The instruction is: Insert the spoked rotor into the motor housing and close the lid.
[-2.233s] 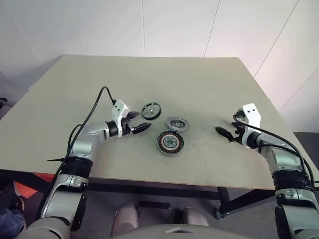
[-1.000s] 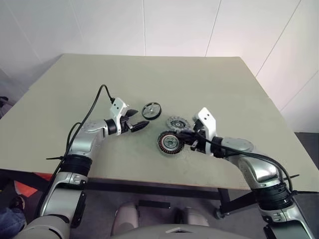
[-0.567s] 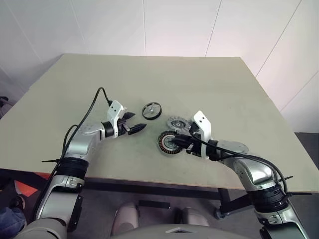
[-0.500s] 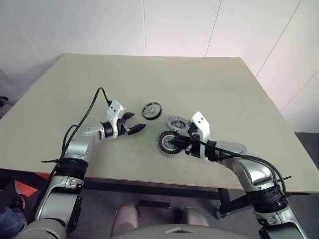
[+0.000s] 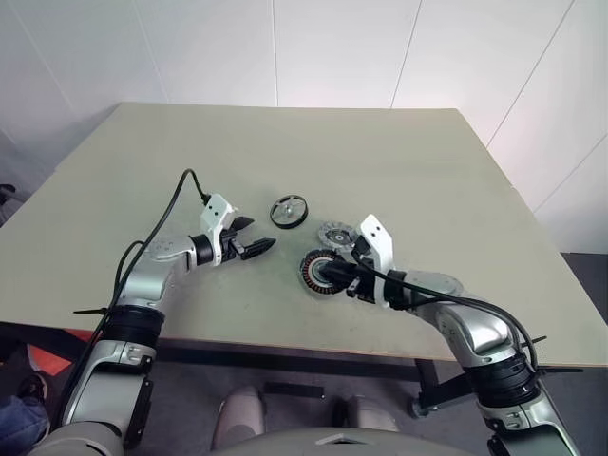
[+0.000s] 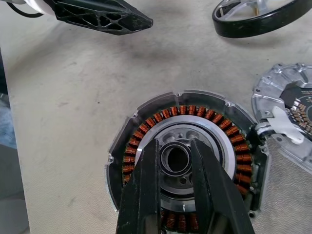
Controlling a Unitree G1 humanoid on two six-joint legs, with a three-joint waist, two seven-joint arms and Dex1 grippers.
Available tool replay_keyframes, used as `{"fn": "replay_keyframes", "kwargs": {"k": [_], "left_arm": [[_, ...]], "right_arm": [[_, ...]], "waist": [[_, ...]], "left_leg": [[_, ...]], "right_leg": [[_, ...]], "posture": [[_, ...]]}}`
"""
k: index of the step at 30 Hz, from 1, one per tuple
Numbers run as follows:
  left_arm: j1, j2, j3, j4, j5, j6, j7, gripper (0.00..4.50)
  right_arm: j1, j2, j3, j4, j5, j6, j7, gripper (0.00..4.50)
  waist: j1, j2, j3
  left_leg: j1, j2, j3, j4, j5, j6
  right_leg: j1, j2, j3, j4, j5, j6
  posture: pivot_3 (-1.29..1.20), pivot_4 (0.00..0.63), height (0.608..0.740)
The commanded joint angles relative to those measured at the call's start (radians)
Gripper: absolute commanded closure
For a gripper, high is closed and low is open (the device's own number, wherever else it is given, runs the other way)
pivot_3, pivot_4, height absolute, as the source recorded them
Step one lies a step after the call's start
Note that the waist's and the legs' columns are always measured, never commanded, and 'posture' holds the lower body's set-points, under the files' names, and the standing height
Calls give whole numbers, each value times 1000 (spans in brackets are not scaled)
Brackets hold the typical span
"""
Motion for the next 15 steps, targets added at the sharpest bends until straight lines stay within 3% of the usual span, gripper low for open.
{"fn": "replay_keyframes", "kwargs": {"k": [1,6,15], "left_arm": [[-8,13,26,-34,-11,-6,7,18],[-7,10,25,-29,-10,-11,11,18],[-14,-1,23,-10,-8,-27,16,18]], "right_arm": [[-18,-4,6,-18,5,-9,10,3217],[-21,-16,-1,-29,-15,-54,6,1573],[-37,-52,-14,-61,-15,-88,22,1573]], "waist": [[0,0,0],[0,0,0],[0,0,0]], "left_leg": [[0,0,0,0,0,0],[0,0,0,0,0,0],[0,0,0,0,0,0]], "right_leg": [[0,0,0,0,0,0],[0,0,0,0,0,0],[0,0,0,0,0,0]], "posture": [[0,0,740],[0,0,740],[0,0,740]]}}
